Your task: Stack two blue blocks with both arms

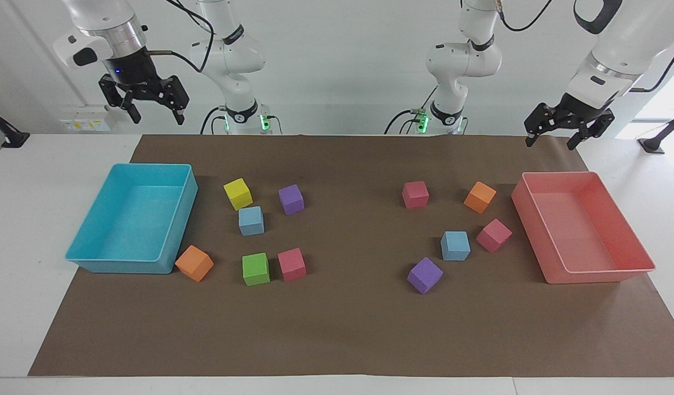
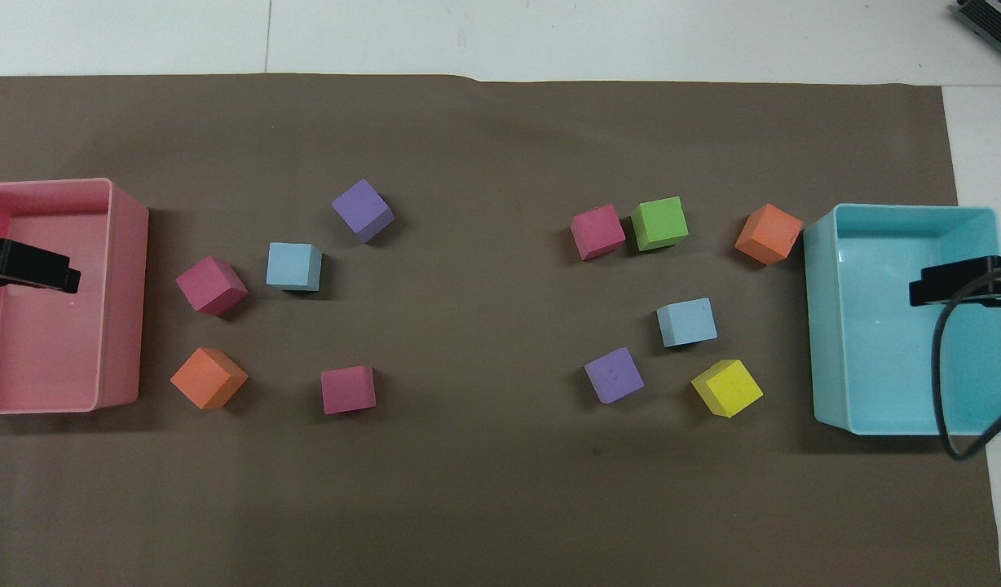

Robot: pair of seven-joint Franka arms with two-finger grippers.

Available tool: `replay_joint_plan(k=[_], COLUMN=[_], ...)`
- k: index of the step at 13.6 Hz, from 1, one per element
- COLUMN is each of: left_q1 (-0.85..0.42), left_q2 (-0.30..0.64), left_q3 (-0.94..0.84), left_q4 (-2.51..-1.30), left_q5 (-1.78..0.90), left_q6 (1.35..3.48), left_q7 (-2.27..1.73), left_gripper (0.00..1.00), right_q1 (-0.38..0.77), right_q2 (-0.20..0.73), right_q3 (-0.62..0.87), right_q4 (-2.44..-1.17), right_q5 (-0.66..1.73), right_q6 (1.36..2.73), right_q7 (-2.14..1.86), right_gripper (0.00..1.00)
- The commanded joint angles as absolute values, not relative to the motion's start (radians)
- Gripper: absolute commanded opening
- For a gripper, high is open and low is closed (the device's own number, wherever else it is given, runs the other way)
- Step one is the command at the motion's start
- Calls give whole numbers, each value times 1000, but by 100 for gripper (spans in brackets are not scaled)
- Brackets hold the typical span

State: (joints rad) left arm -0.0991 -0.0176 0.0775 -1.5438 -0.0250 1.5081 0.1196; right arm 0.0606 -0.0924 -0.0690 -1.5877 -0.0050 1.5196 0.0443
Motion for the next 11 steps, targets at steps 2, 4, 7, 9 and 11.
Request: replay_joint_plan(k=[2,4,7,9,11], left_q1=[-84,-90,-94,-95,-100], left_q2=[-37,-37,-38,-37,-37], left_q3=[71,71,68,67,66], left_q4=[-1557,-1559,-1562,-1559,-1559], left_q5=[-32,-32,-32,-32,-32], left_q6=[1502,1503,1505,1511,1506], left_q7=[130,127,126,126,126], left_gripper=[100,100,100,100,100], right_q1=[58,89,106,107,130], right_q2=[-81,-69,-51,-48,-32], right_q3=[-64,-64,-64,-64,-64], right_q4=[-1683,-1716,-1788,-1844,-1890], right_q5=[21,23,23,23,23], right_q6=[1626,1675,1735,1794,1834], right_q7=[6,-27,-98,-115,-150], right_gripper=[100,100,100,100,100])
